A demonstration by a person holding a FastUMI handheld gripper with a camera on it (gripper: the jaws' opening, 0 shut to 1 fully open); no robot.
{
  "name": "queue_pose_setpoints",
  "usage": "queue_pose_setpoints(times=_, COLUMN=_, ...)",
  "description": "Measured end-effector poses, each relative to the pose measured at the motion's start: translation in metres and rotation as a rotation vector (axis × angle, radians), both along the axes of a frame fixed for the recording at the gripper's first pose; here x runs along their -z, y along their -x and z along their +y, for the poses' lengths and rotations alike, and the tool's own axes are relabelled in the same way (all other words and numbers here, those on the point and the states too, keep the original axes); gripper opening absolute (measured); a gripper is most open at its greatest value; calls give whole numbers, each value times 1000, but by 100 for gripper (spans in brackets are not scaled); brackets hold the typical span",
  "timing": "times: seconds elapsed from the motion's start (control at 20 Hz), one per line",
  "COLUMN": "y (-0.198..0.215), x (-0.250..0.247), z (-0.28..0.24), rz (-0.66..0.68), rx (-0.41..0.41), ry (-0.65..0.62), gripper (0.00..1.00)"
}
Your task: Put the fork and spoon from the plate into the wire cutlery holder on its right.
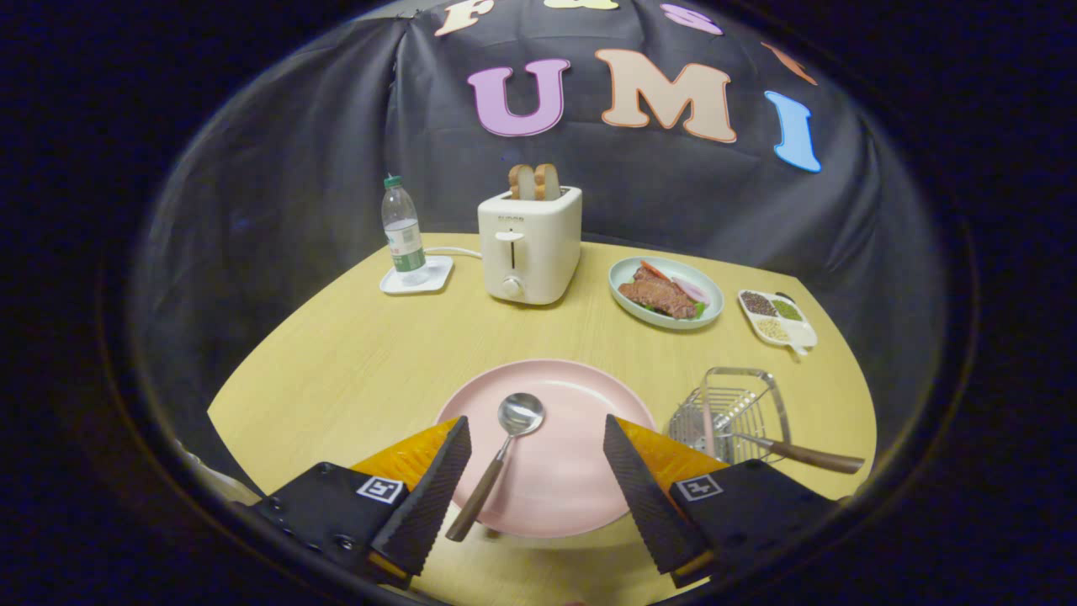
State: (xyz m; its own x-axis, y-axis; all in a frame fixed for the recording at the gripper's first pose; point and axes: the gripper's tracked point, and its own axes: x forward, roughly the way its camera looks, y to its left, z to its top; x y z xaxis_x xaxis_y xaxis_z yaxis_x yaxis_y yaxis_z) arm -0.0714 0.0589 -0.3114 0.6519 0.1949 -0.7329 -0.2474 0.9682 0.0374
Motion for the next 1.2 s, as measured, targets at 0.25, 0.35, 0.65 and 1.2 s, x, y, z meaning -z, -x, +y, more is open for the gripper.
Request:
queue_pose_setpoints(times=0.25, y=14, x=41, z=14, rz=69, rx=10, ry=30, gripper=100)
queue_pose_setpoints(times=0.35, y=18, x=51, z=18, rz=82, rx=2, ry=63, gripper=89)
queue_pose_setpoints(times=0.65, y=21, x=69, z=21, rz=114, rx=15, ry=91, gripper=55)
queue_pose_setpoints(times=1.2, y=31, x=71, z=11, rz=168, rx=3, ry=132, gripper=9)
